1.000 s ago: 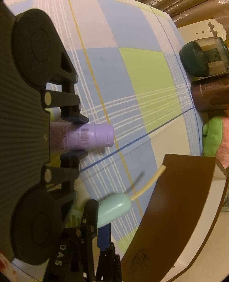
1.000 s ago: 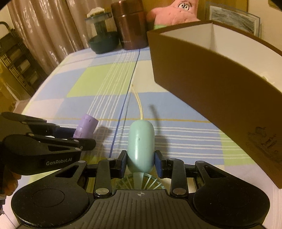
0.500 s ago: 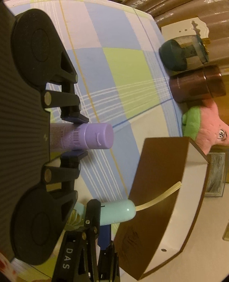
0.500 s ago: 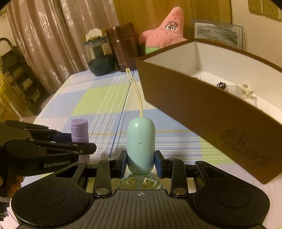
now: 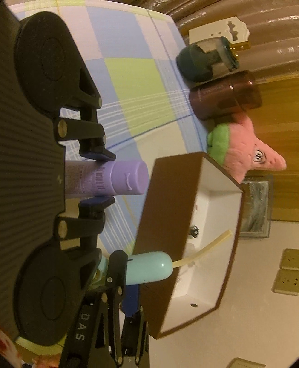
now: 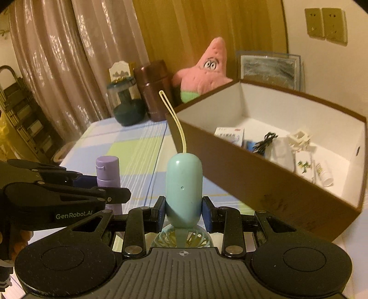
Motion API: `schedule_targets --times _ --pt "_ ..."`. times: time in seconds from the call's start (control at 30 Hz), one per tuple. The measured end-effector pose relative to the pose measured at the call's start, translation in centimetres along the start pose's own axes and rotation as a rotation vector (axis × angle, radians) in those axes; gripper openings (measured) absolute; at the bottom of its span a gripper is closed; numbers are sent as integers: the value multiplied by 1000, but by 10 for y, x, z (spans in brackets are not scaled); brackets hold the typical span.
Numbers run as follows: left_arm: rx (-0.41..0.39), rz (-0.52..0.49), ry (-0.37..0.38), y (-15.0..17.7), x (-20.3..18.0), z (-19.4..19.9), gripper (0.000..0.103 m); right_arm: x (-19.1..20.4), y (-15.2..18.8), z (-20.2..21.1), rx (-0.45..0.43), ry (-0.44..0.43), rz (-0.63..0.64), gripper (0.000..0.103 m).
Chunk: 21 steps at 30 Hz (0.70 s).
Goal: Organize rigid objects
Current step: 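Lift the purple bottle and mint fan and carry them over the box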
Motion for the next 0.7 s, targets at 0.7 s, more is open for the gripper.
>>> schedule_targets --times 0.7 --pt "-144 -93 81 -91 -83 18 29 -65 -70 68 -165 79 -32 33"
Point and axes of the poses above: each gripper's, at about its wrist camera, not at the fingertips, and z roughly against the way its jaws point, x to its left, y to its underside, the point moved 9 cm from there along -z, roughly the way its jaws point, and after that the axes turned 3 degrees about z, right-handed, at the moved point
